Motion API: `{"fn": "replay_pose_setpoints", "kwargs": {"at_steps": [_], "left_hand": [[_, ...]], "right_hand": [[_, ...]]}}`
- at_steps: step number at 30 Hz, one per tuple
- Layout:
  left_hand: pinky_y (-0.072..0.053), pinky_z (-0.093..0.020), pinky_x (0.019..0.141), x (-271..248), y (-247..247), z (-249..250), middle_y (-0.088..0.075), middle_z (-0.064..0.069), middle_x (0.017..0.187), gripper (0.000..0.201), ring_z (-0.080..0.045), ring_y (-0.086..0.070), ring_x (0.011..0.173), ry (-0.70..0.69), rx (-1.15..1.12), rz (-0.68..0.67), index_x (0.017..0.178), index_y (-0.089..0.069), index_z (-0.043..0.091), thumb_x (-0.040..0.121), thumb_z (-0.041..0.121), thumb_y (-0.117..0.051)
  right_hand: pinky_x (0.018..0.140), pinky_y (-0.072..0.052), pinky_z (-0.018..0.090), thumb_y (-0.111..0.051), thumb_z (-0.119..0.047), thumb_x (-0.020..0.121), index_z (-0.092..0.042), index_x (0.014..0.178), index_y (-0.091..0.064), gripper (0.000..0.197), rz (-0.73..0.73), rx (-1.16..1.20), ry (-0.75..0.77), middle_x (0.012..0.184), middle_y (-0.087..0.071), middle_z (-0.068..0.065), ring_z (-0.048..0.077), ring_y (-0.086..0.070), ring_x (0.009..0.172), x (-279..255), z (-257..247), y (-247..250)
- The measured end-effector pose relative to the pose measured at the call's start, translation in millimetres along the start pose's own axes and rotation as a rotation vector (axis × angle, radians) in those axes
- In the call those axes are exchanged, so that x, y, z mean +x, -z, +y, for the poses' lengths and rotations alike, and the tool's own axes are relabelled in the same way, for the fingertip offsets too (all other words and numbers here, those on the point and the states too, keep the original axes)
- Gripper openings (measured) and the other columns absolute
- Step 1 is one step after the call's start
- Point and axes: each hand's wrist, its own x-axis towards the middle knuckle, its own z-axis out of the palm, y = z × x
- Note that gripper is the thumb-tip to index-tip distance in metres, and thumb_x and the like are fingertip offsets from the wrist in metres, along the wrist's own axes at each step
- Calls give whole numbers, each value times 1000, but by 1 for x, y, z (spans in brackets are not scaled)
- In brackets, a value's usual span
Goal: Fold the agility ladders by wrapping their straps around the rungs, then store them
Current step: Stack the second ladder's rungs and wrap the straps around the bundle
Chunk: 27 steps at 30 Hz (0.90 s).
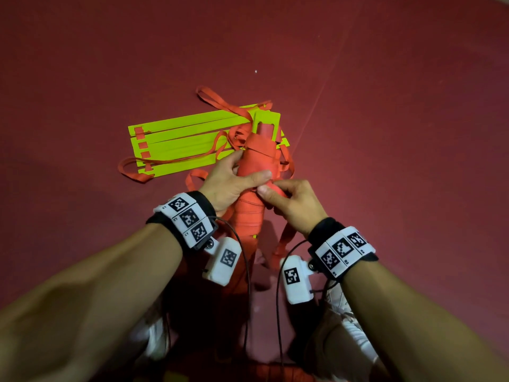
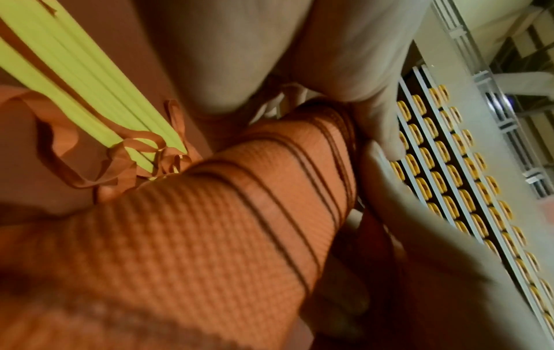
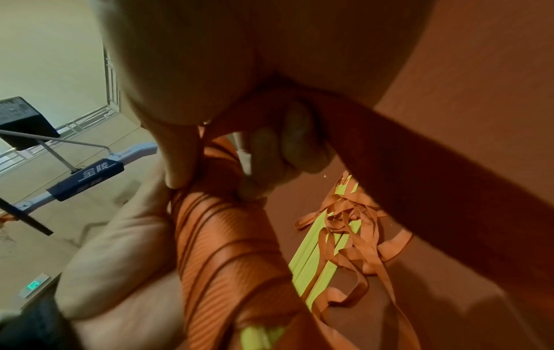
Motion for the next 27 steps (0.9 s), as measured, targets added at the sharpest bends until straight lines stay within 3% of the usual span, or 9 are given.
{"fn": "replay_pose_setpoints", "kwargs": {"at_steps": [3,6,10,13,15,17,20,23,27], "left_hand": [[-60,-34,71,-1,7,-3,-77,-7,99,51,-19,-74,84,40,-98,2,128,-57,4,81,9,-76],[-60,-37,68,-3,7,1,-74,-10,99,51,-23,-73,81,84,-175,-9,131,-56,2,82,11,-68],[-60,-37,67,-3,2,4,-71,-10,101,59,-21,-71,81,98,-176,-23,134,-52,4,78,16,-67],[-57,-27,71,0,0,0,-75,8,89,70,-10,-71,82,55,90,-73,127,-48,16,70,26,-88],[-59,-32,76,3,3,-2,-75,10,87,78,-12,-71,83,54,211,-67,121,-48,24,59,35,-94],[-59,-46,88,6,6,-2,-75,1,99,80,-25,-72,93,32,288,-21,119,-54,24,50,44,-92],[-58,-43,91,7,12,-4,-74,-3,105,82,-19,-71,94,6,326,50,118,-63,18,47,48,-89],[-58,-40,86,6,15,-7,-76,-5,101,84,-16,-71,89,34,269,84,119,-63,10,47,41,-91],[-55,-33,75,2,12,-5,-75,0,86,66,-12,-70,77,67,160,76,113,-62,11,53,23,-86]], "right_hand": [[50,-38,17,-64,-24,96,-6,78,-70,26,-36,89,-26,65,-61,3,6,-46,49,-2,3,4],[47,-35,12,-60,-19,99,-9,81,-66,21,-94,152,-48,72,-59,4,1,-45,48,-2,4,-1],[54,-40,21,-62,-26,98,-7,80,-67,27,-97,76,-19,70,-59,0,5,-48,53,0,5,-4],[65,-49,37,-71,-42,84,-14,84,-74,28,-12,-9,16,72,-68,-4,9,-56,64,4,9,-5],[72,-54,41,-71,-46,79,-19,90,-76,31,-4,-8,33,83,-75,-3,9,-64,73,4,10,-6],[73,-54,39,-72,-39,82,-18,93,-76,24,-26,27,60,86,-75,-3,9,-66,76,3,11,-8],[57,-43,25,-70,-25,88,-12,81,-70,14,-35,87,43,68,-62,-2,7,-52,58,0,13,-8],[52,-38,14,-67,-10,94,-12,81,-66,13,-34,142,-15,64,-56,-2,2,-46,51,0,15,-7],[60,-40,16,-70,-20,93,-11,103,-64,14,-35,99,-49,74,-56,-9,-3,-50,56,1,22,-9]]}}
